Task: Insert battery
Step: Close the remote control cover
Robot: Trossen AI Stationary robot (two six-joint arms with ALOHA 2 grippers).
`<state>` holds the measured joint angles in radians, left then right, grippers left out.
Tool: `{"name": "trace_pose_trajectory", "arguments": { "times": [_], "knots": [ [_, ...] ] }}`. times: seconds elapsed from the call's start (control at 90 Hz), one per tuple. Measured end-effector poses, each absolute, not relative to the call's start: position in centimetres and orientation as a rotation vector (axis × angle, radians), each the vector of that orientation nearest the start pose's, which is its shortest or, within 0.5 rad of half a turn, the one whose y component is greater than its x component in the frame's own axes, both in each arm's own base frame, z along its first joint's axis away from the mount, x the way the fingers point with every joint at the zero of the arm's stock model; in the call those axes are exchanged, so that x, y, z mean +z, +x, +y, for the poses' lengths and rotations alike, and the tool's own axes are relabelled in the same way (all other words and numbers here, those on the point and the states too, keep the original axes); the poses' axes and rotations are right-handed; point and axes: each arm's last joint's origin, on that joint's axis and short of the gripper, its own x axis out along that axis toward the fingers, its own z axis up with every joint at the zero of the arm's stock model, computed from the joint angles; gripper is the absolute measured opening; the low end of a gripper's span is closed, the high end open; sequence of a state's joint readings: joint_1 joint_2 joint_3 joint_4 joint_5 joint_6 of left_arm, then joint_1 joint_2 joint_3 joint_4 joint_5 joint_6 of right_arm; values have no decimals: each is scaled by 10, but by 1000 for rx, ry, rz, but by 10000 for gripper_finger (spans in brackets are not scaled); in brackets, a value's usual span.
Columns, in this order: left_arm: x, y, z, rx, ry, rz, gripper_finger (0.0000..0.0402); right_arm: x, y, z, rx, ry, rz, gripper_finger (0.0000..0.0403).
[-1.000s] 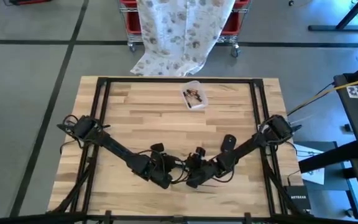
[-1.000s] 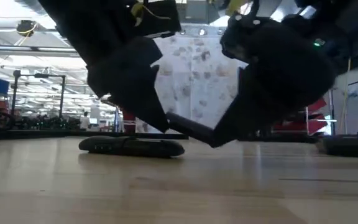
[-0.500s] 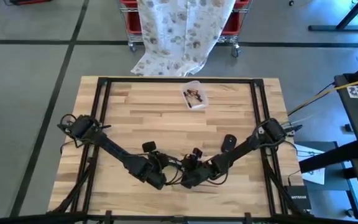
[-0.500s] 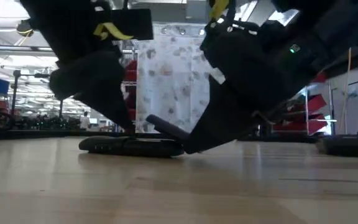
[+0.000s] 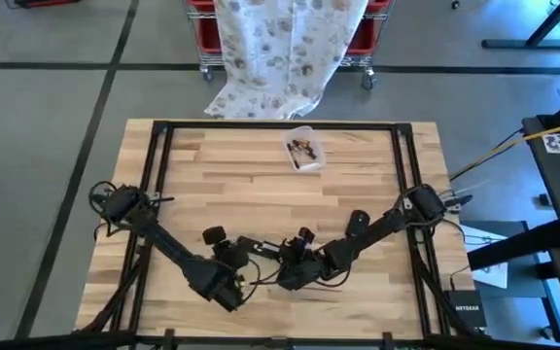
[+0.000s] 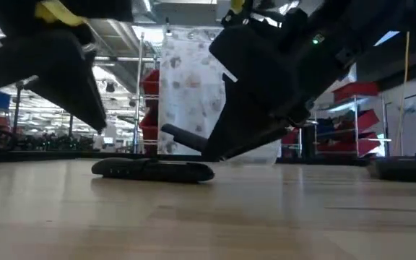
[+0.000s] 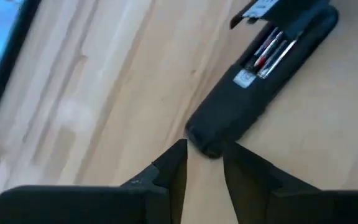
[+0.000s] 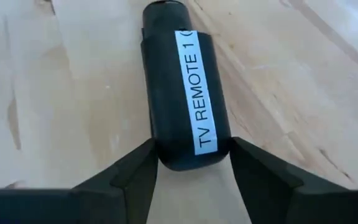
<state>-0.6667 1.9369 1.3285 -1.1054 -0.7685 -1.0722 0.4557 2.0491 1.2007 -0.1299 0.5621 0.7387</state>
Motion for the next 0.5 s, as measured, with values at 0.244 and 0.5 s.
{"name": "trace_pose_trajectory", "arguments": {
  "times": [0.244, 0.5],
  "knots": [
    [174, 254, -209, 740, 171, 928, 84, 116, 369, 158, -395, 245, 763, 184],
    [176, 239, -221, 758, 141, 854, 84, 116, 370, 158, -351, 275, 788, 184]
  ]
}}
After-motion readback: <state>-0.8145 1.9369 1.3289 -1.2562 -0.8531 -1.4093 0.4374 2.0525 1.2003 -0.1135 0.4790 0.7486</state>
